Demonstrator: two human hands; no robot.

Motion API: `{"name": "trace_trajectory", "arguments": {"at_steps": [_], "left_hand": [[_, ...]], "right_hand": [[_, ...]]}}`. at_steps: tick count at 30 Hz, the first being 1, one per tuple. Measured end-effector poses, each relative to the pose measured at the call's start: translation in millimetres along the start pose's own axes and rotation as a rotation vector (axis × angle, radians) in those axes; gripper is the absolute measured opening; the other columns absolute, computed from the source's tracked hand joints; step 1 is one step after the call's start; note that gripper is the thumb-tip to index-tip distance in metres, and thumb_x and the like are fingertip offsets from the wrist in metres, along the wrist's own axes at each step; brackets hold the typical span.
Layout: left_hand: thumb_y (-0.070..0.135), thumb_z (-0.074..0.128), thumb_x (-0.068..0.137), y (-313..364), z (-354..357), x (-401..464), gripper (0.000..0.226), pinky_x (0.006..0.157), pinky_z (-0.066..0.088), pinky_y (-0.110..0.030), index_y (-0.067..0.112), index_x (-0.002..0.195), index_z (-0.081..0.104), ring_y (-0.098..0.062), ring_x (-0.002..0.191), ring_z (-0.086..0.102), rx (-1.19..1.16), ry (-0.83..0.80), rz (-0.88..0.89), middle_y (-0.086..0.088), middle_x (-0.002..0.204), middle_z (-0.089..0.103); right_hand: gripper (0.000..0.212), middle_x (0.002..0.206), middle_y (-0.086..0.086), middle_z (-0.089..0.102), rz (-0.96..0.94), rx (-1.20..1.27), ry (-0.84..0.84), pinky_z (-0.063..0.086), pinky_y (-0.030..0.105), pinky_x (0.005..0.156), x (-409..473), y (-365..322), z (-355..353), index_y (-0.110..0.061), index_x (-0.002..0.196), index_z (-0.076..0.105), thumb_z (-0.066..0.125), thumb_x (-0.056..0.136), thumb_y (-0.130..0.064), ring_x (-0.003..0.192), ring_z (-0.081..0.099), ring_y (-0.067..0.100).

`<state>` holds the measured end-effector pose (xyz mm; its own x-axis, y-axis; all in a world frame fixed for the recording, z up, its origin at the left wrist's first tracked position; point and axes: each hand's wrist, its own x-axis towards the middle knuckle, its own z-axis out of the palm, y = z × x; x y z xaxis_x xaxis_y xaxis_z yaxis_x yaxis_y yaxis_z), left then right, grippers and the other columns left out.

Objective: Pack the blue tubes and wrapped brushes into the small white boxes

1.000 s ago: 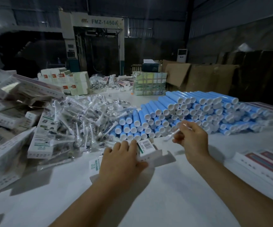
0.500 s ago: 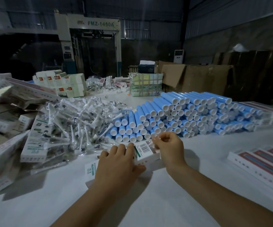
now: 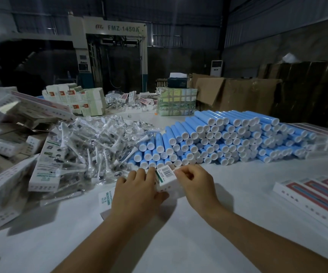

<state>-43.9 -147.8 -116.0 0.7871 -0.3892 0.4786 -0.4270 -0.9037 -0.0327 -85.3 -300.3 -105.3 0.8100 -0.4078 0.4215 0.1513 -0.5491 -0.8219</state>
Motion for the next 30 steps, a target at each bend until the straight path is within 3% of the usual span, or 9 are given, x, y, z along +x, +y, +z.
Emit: {"name": "trace_trajectory", "arguments": {"at_steps": [5,8,11,16,19,22,25,27,30], "left_hand": [[0.070,0.037,0.084,-2,2,1,0.080,0.092,0.033,-0.037,0.024,0.146,0.020,-0.021,0.121,0.042,0.005,0.002,-0.025,0.003,0.133,0.046],[0.069,0.036,0.086,-2,1,1,0.079,0.095,0.034,-0.038,0.023,0.147,0.019,-0.021,0.123,0.041,0.011,0.001,-0.040,0.002,0.135,0.044],[0.068,0.035,0.087,-3,-1,1,0.078,0.095,0.034,-0.038,0.022,0.147,0.018,-0.022,0.124,0.041,0.023,0.003,-0.053,0.001,0.137,0.043],[0.067,0.035,0.088,3,-4,-3,0.076,0.092,0.033,-0.038,0.020,0.146,0.018,-0.023,0.121,0.041,0.077,-0.008,-0.014,0.000,0.134,0.045],[0.066,0.037,0.088,3,-5,-5,0.073,0.090,0.032,-0.038,0.021,0.144,0.023,-0.023,0.118,0.043,0.101,-0.007,0.011,0.000,0.130,0.047],[0.066,0.037,0.088,4,-7,-6,0.072,0.090,0.031,-0.038,0.022,0.143,0.023,-0.022,0.117,0.042,0.094,0.001,0.021,0.001,0.130,0.046],[0.066,0.036,0.089,9,-8,-6,0.074,0.092,0.030,-0.039,0.022,0.145,0.019,-0.023,0.118,0.041,0.089,-0.006,0.044,0.001,0.133,0.043],[0.065,0.035,0.090,12,-9,-7,0.072,0.093,0.029,-0.039,0.021,0.145,0.019,-0.023,0.119,0.040,0.088,-0.012,0.066,0.000,0.133,0.042],[0.064,0.034,0.091,14,-11,-8,0.070,0.094,0.029,-0.038,0.021,0.144,0.019,-0.023,0.120,0.040,0.094,-0.022,0.073,0.000,0.134,0.042]], "right_hand": [[0.011,0.088,-0.005,0.067,-0.010,0.024,-0.016,0.054,0.021,0.068,1,2,2,-0.015,0.091,0.075,0.065,0.089,-0.019,0.083,0.063,0.009],[0.018,0.087,-0.005,0.066,-0.015,0.046,0.024,0.048,0.008,0.065,0,0,2,-0.010,0.102,0.073,0.067,0.087,-0.017,0.080,0.062,0.005],[0.027,0.094,-0.001,0.067,0.009,0.099,0.031,0.051,0.016,0.076,-1,-2,4,-0.010,0.113,0.069,0.067,0.087,-0.016,0.089,0.065,0.011],[0.024,0.079,-0.023,0.064,-0.010,0.136,-0.045,0.052,0.012,0.069,-9,0,9,-0.016,0.110,0.070,0.065,0.088,-0.009,0.081,0.065,-0.006],[0.024,0.082,-0.013,0.070,0.034,0.179,-0.046,0.057,0.026,0.076,-9,3,10,-0.016,0.108,0.071,0.065,0.087,-0.006,0.084,0.068,0.006],[0.024,0.072,-0.012,0.068,0.066,0.216,-0.029,0.057,0.029,0.068,-5,5,10,-0.022,0.104,0.069,0.064,0.087,-0.007,0.075,0.065,0.010],[0.041,0.052,-0.012,0.054,0.130,0.214,-0.068,0.050,0.032,0.065,0,4,9,-0.017,0.129,0.057,0.060,0.089,-0.012,0.058,0.054,0.007],[0.051,0.066,-0.004,0.065,0.213,0.263,-0.125,0.056,0.040,0.075,3,3,10,-0.016,0.139,0.047,0.058,0.090,-0.014,0.070,0.066,0.019],[0.044,0.086,0.005,0.070,0.247,0.261,-0.124,0.055,0.050,0.083,5,4,12,-0.013,0.131,0.056,0.063,0.088,-0.015,0.087,0.069,0.029]]}}
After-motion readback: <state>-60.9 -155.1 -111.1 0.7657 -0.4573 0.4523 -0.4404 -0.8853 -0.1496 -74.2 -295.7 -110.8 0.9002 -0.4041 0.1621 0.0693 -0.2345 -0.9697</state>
